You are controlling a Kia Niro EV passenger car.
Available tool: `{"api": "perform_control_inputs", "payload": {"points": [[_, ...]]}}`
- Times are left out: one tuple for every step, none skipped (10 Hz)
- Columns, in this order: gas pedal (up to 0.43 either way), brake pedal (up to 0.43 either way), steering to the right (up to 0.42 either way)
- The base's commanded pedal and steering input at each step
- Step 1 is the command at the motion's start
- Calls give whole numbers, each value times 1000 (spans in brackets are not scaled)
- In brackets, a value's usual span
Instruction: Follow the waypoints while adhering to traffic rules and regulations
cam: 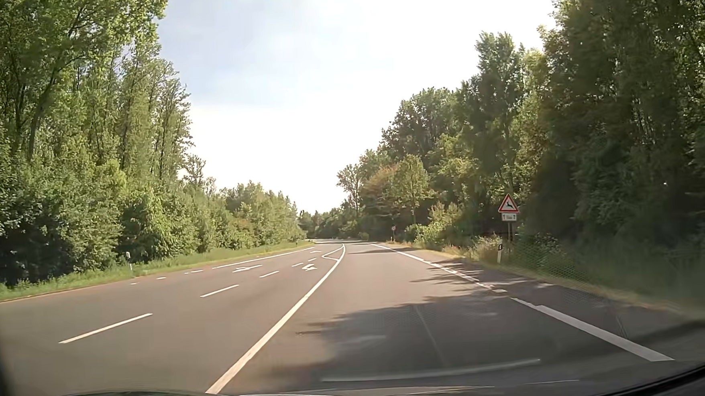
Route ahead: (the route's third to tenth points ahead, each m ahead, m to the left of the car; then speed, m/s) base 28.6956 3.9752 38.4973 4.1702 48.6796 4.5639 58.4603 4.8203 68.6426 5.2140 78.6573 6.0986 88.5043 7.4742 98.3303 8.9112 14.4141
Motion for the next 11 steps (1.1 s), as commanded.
{"api": "perform_control_inputs", "payload": {"points": [[299,0,-9],[299,0,-9],[299,0,-9],[299,0,-9],[299,0,-9],[299,0,-9],[299,0,-8],[299,0,-9],[299,0,-9],[299,0,-9],[299,0,-9]]}}
